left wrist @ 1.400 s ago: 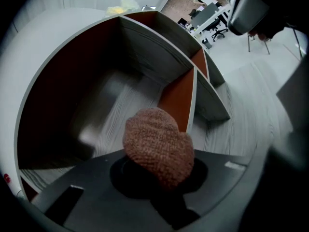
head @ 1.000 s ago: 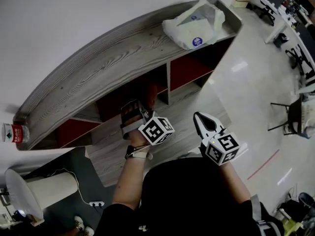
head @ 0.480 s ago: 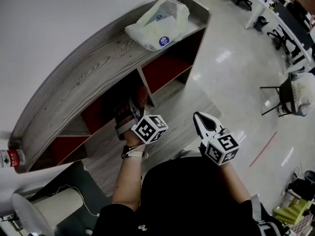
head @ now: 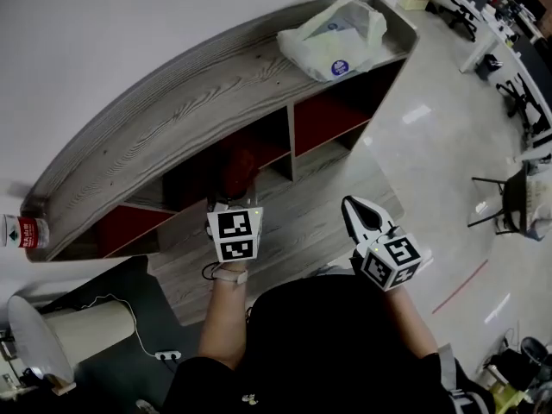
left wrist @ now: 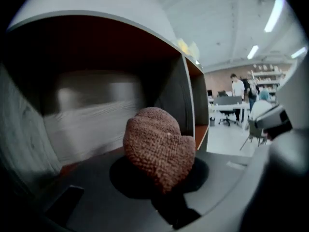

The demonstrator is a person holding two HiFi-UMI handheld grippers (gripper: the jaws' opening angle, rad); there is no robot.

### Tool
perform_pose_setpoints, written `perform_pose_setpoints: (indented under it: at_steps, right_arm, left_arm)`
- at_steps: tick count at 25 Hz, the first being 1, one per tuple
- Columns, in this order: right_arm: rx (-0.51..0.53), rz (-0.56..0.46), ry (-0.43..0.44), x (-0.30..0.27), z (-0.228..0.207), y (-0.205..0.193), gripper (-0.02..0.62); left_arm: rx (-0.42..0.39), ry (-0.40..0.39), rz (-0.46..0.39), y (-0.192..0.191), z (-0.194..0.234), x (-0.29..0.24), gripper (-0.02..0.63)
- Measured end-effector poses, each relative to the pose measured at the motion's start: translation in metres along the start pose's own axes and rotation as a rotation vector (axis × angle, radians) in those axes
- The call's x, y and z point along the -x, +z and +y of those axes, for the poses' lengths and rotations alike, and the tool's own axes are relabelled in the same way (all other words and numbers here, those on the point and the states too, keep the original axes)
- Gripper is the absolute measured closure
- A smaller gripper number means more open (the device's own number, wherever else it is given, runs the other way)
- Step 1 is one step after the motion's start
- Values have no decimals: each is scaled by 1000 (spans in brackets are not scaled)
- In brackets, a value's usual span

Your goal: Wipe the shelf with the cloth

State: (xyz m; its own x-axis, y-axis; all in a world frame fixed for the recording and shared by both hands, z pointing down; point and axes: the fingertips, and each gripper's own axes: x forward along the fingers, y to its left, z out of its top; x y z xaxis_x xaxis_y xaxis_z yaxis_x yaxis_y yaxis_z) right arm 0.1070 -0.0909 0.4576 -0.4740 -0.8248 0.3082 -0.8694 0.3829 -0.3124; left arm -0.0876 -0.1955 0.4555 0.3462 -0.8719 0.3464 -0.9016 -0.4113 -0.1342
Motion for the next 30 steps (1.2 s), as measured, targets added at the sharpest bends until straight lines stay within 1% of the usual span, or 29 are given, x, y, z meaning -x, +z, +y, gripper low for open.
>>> perform_pose_setpoints:
  at_steps: [2, 3, 8, 10, 14, 17, 18, 21, 25, 27, 30]
  right_arm:
    - [8, 9, 31, -8, 9, -1, 597]
    - [13, 13, 47, -11, 14, -1, 597]
    - [37, 35, 123, -30, 39, -3, 597]
    - [45, 44, 150, -36, 49, -4, 597]
    - [59, 59, 194, -45, 64, -8, 598]
    - [65, 64, 212, -50, 71, -9, 597]
    - [66, 64, 214, -51, 72, -9, 597]
    - [68, 62, 209, -51, 73, -7, 597]
    - [66, 54, 190, -49, 69, -5, 598]
    - [64, 51, 180, -48, 66, -4, 597]
    - [61, 47, 169, -46, 63, -2, 598]
  left_arm:
    - [165, 2, -41, -3, 16, 13, 529]
    - [230, 5, -60, -4, 23, 20, 529]
    - [491, 38, -154, -15, 55, 52, 529]
    - [602, 39, -198, -19, 66, 63, 529]
    - [762, 30, -291, -24, 85, 81, 529]
    - [983, -10, -394, -29, 104, 90, 529]
    - [1037, -28, -422, -29, 108, 92, 529]
    - [1110, -56, -459, -27, 113, 93, 529]
    - [1293, -116, -534, -16, 119, 93, 529]
    - [1313, -142, -559, -6, 122, 95, 529]
    - [1306, -168, -603, 13, 128, 101, 529]
